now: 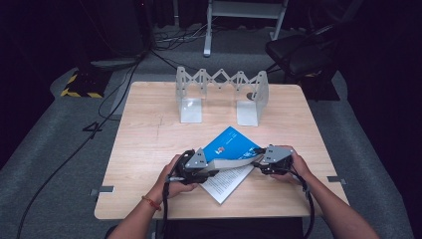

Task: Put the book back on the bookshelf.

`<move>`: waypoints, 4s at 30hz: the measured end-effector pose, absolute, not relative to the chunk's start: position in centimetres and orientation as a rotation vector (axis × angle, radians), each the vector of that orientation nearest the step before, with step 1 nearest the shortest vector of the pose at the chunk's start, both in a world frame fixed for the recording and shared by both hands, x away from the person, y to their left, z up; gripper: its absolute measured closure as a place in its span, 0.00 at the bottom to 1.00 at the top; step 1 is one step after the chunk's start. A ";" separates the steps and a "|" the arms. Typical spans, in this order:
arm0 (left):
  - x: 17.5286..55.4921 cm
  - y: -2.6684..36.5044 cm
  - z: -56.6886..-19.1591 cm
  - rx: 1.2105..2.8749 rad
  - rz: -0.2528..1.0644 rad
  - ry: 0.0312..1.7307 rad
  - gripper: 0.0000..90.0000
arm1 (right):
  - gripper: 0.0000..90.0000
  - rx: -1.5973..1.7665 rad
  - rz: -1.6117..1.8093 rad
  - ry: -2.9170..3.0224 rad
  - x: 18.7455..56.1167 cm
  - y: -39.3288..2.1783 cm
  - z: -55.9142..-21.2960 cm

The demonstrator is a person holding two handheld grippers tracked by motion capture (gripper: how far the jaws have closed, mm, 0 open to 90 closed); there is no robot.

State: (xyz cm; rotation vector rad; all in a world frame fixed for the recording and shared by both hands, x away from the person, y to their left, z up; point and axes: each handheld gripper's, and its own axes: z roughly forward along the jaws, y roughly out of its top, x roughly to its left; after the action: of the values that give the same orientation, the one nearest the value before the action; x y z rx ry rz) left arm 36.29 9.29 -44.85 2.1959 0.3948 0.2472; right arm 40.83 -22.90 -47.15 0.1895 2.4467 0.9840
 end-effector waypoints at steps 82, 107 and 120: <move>35.5 9.2 -45.0 2.385 0.509 0.559 0.69 | 0.70 -0.001 1.068 2.494 41.2 -19.5 -46.2; 34.6 5.0 -45.5 2.439 0.740 0.616 0.70 | 0.70 0.084 0.990 2.493 38.1 -16.3 -44.4; 35.0 8.6 -44.4 2.206 0.652 0.673 0.79 | 0.42 0.445 1.241 2.466 42.0 -21.6 -44.4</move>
State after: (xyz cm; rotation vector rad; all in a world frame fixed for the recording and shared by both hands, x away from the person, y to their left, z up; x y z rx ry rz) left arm 34.98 8.57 -44.37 2.2056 0.6733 0.6520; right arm 41.99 -21.63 -44.41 0.4452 2.4659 1.2414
